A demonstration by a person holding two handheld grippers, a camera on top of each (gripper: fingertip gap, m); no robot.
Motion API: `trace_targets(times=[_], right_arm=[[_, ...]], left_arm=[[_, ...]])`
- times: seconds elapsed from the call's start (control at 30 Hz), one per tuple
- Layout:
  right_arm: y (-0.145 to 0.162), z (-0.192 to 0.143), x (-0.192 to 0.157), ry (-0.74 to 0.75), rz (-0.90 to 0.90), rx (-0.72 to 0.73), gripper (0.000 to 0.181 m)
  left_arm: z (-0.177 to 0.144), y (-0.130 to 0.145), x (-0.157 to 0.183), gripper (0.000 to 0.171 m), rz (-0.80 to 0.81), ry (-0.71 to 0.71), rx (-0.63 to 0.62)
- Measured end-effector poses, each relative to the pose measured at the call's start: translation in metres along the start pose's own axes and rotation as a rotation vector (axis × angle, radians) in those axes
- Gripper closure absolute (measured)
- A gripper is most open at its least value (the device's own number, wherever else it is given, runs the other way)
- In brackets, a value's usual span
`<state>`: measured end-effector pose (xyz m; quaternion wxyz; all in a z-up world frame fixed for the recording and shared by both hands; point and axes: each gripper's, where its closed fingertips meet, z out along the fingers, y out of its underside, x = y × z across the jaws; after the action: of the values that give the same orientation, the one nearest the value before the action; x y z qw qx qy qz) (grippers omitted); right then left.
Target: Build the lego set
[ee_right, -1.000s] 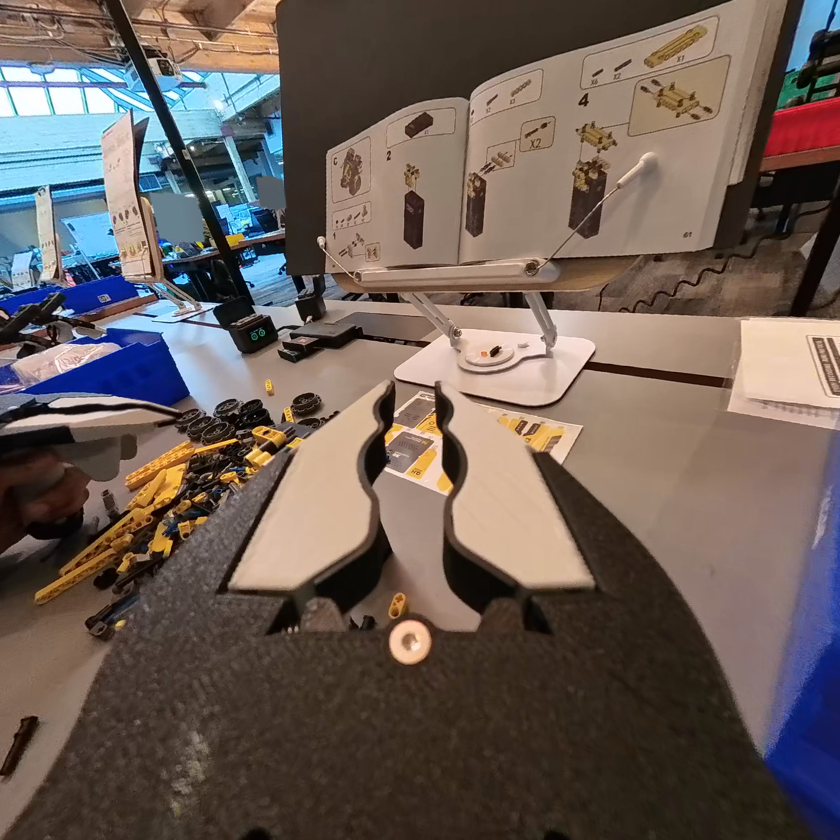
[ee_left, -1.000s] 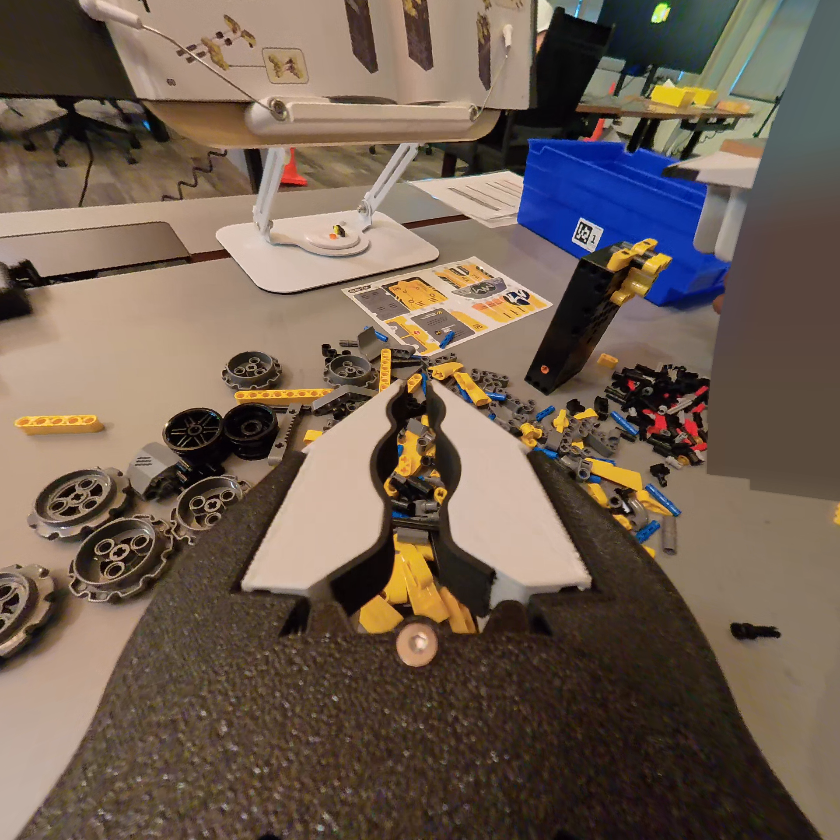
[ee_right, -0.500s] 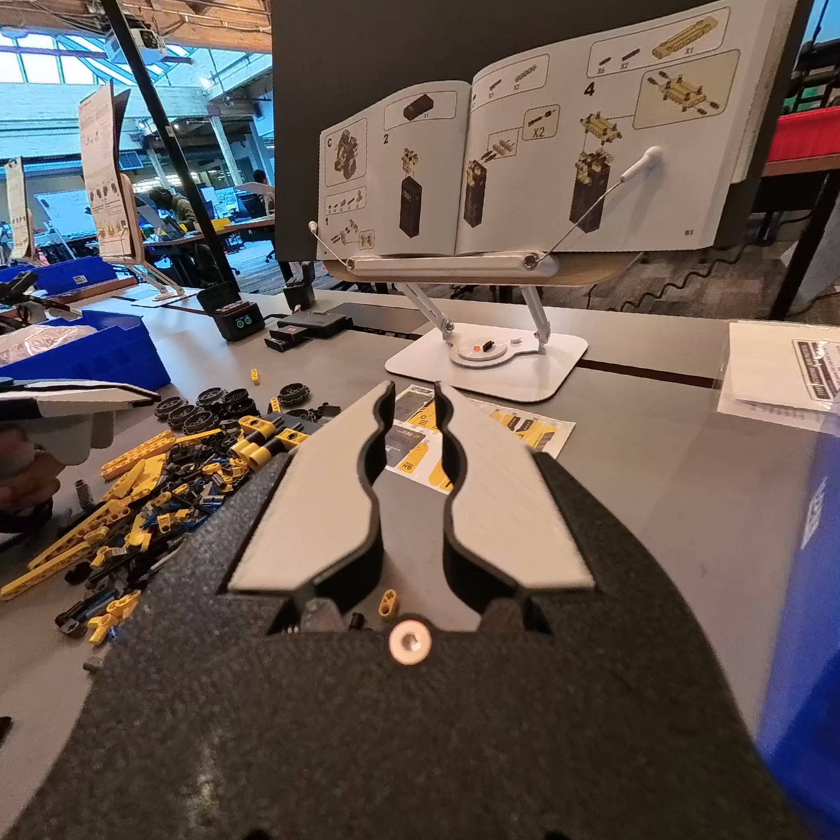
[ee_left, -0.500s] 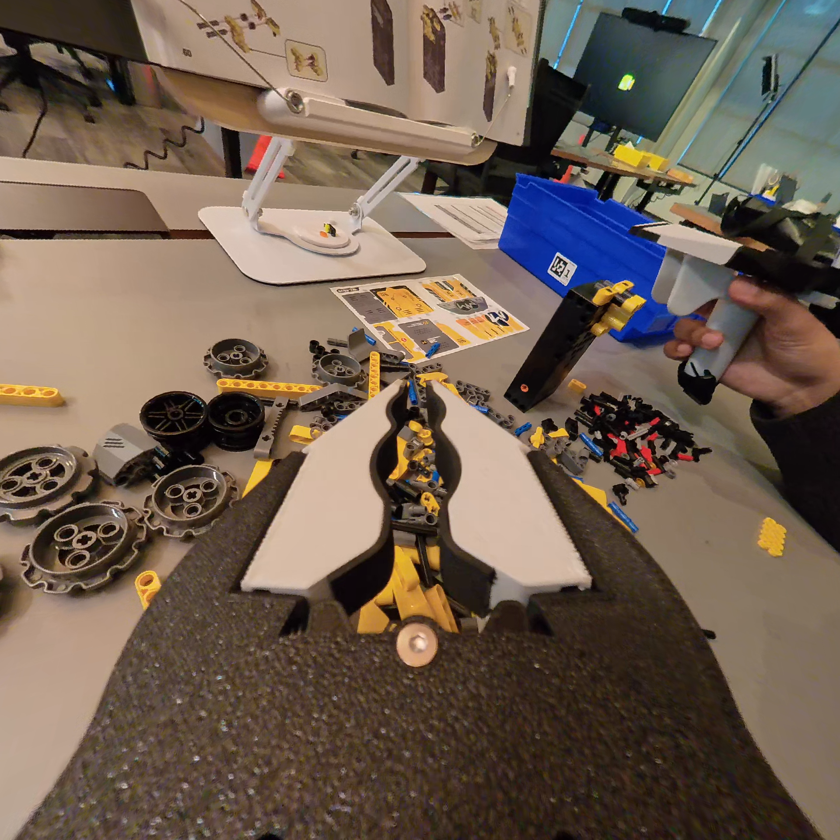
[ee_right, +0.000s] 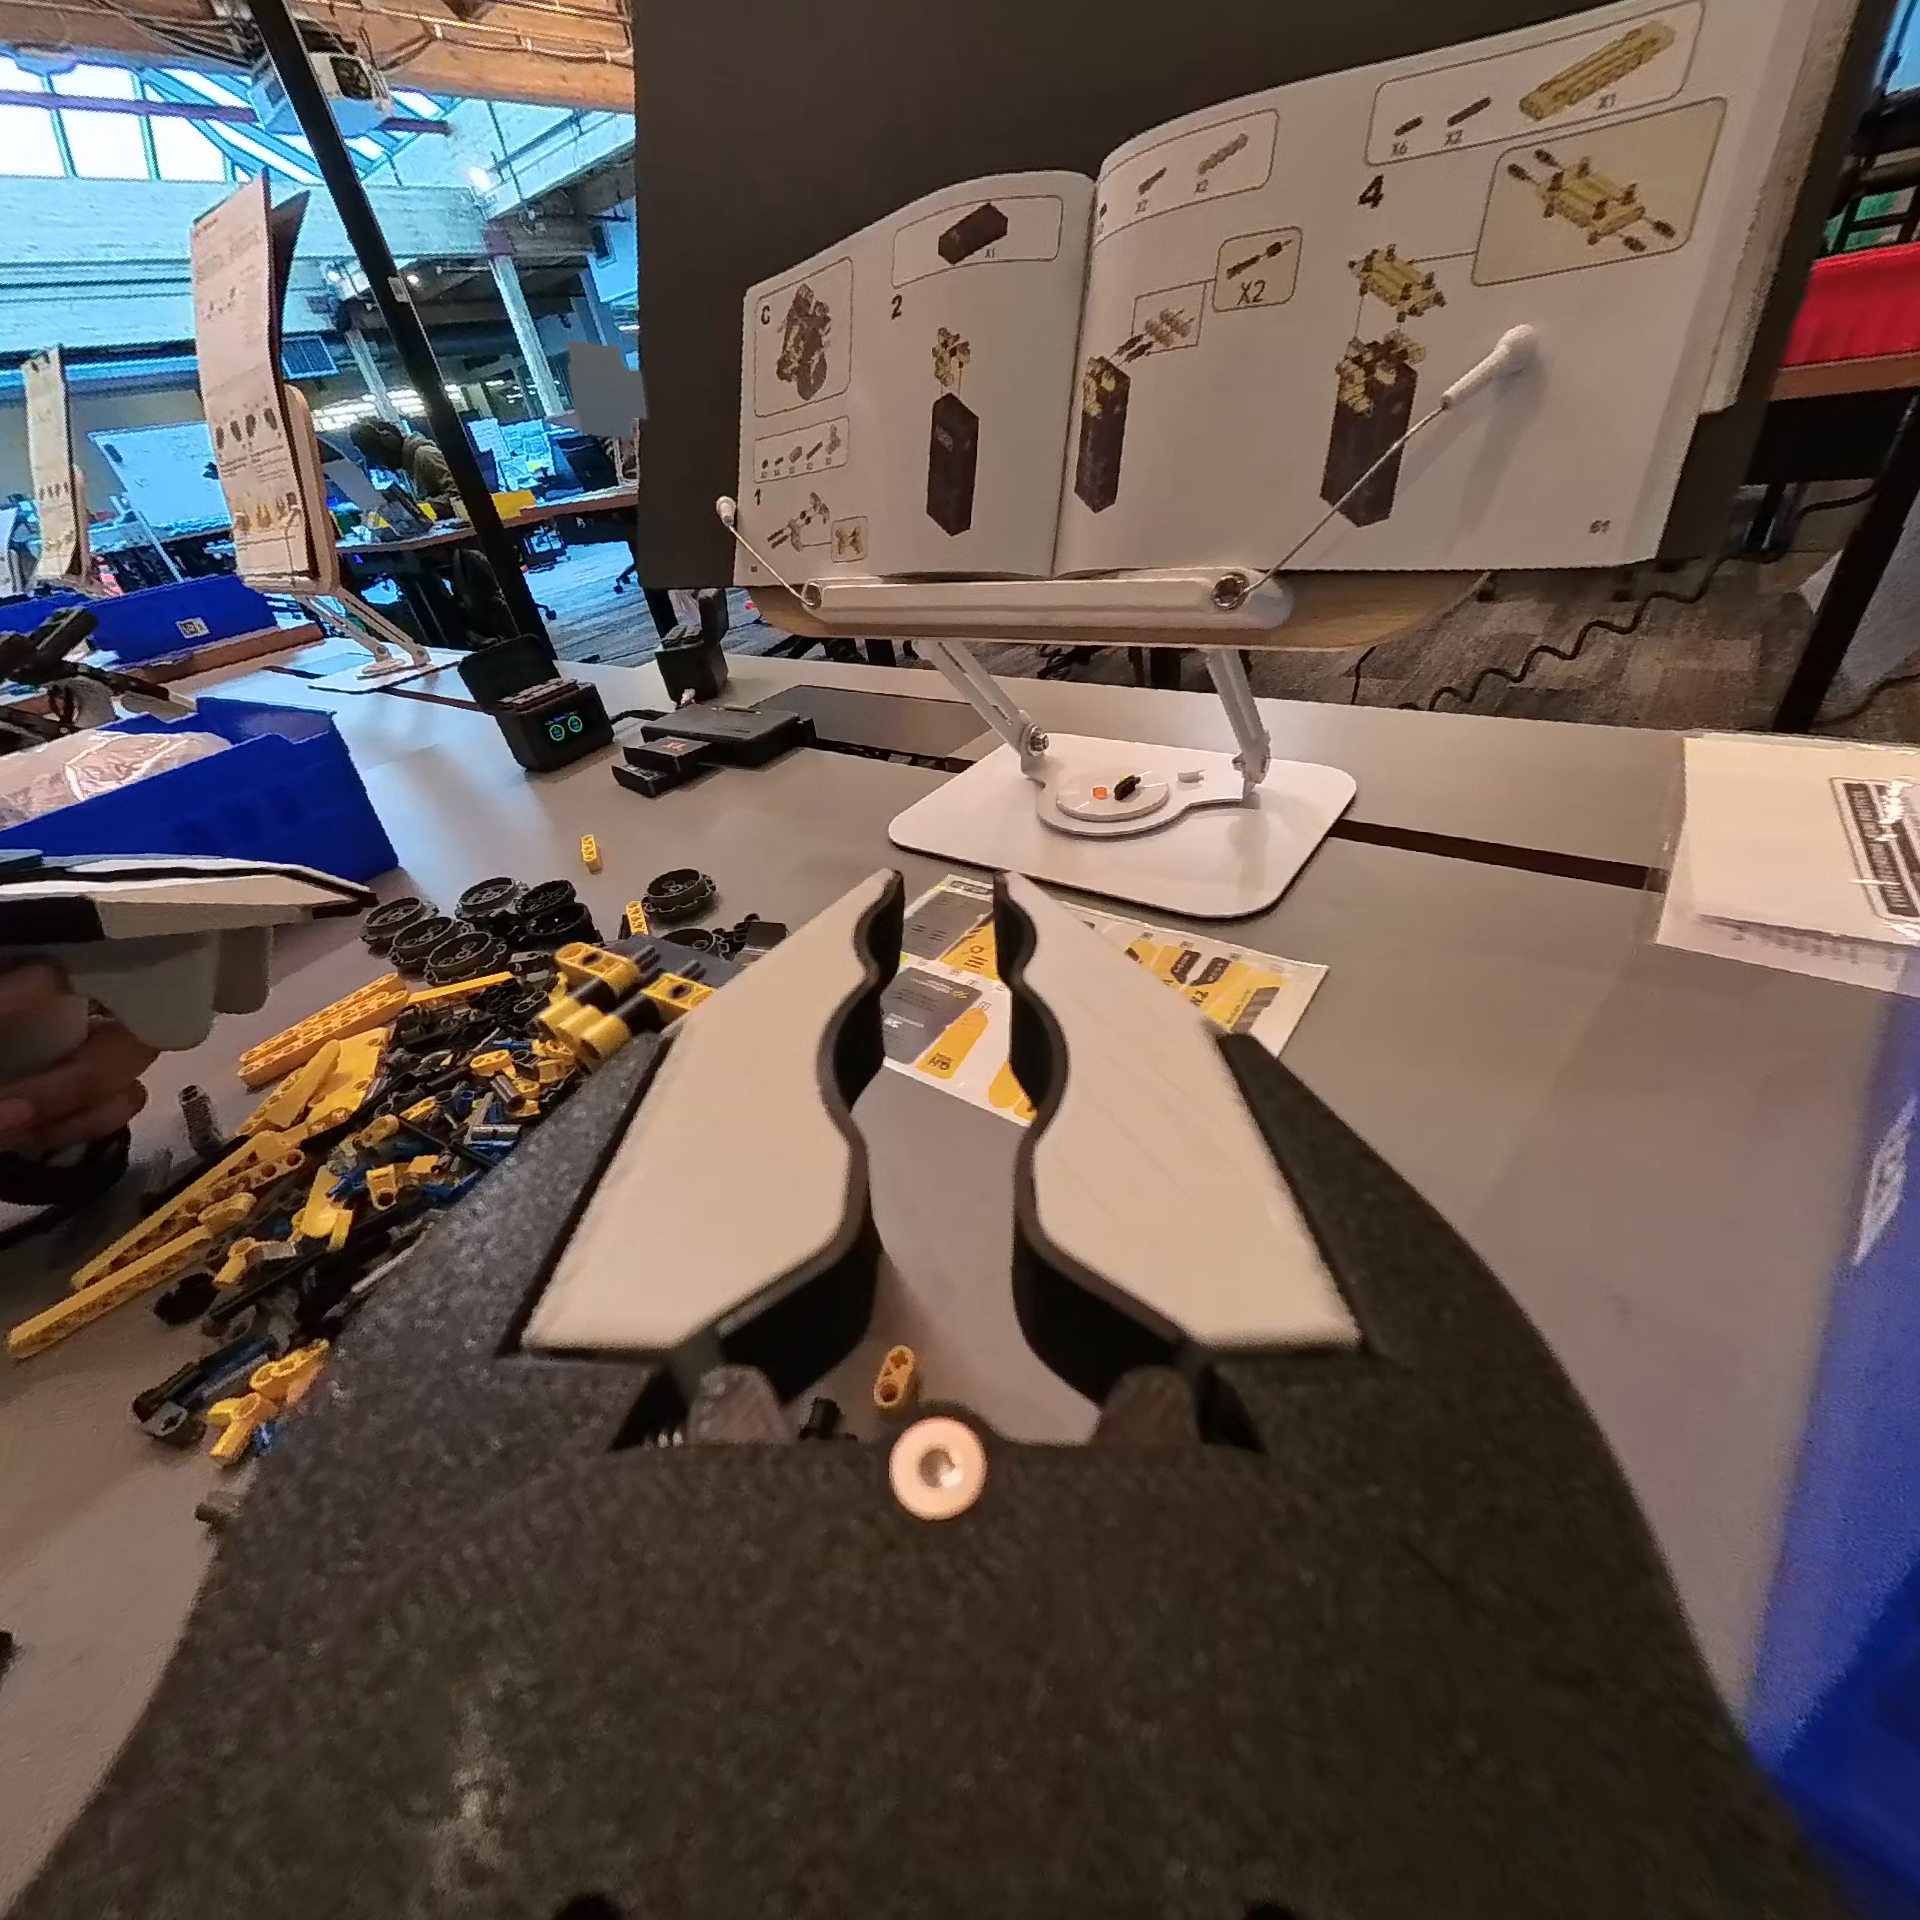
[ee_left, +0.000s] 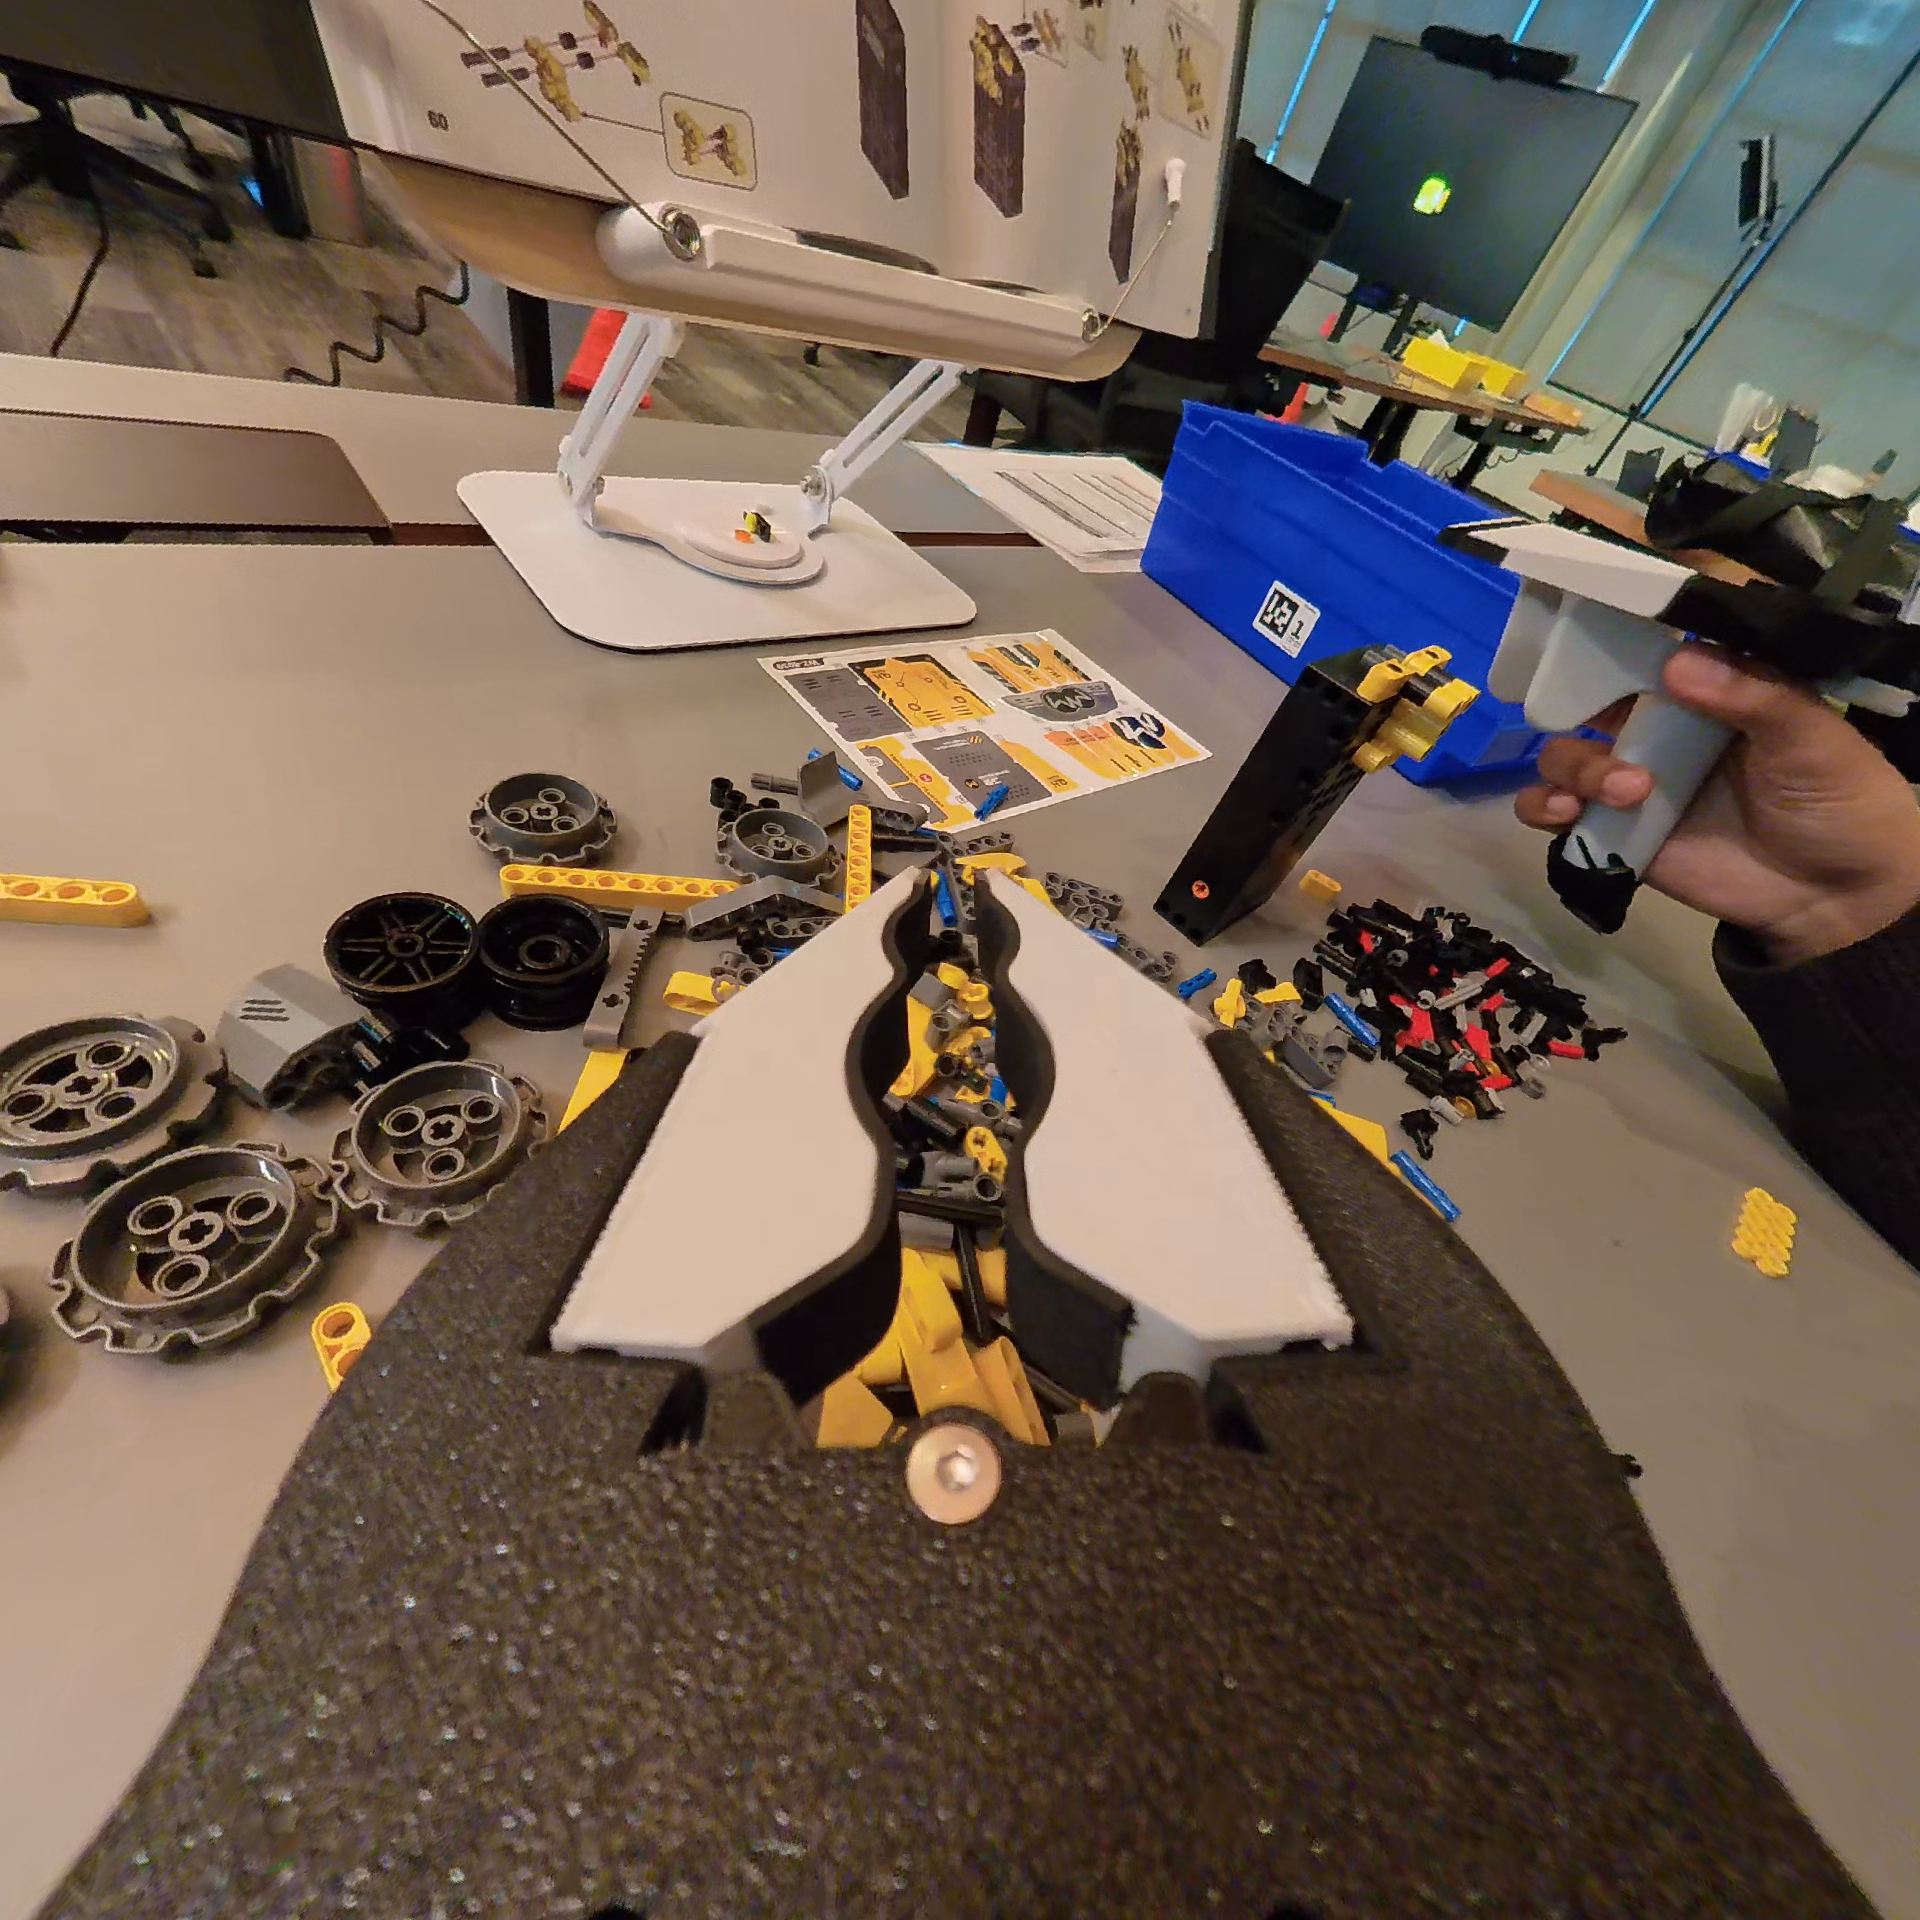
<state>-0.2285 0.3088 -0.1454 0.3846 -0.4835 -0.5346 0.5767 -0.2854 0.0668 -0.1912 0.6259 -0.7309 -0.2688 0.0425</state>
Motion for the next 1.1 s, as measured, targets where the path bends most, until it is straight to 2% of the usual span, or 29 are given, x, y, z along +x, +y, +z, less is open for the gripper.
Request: trace_targets(times=[1.1], right_arm=[[-0.007, -0.003, -0.008, -0.016, 0.004, 0.033, 0.168]], left_arm=[[0.003, 0.005, -0.005, 0.164, -0.004, -0.015, -0.025]])
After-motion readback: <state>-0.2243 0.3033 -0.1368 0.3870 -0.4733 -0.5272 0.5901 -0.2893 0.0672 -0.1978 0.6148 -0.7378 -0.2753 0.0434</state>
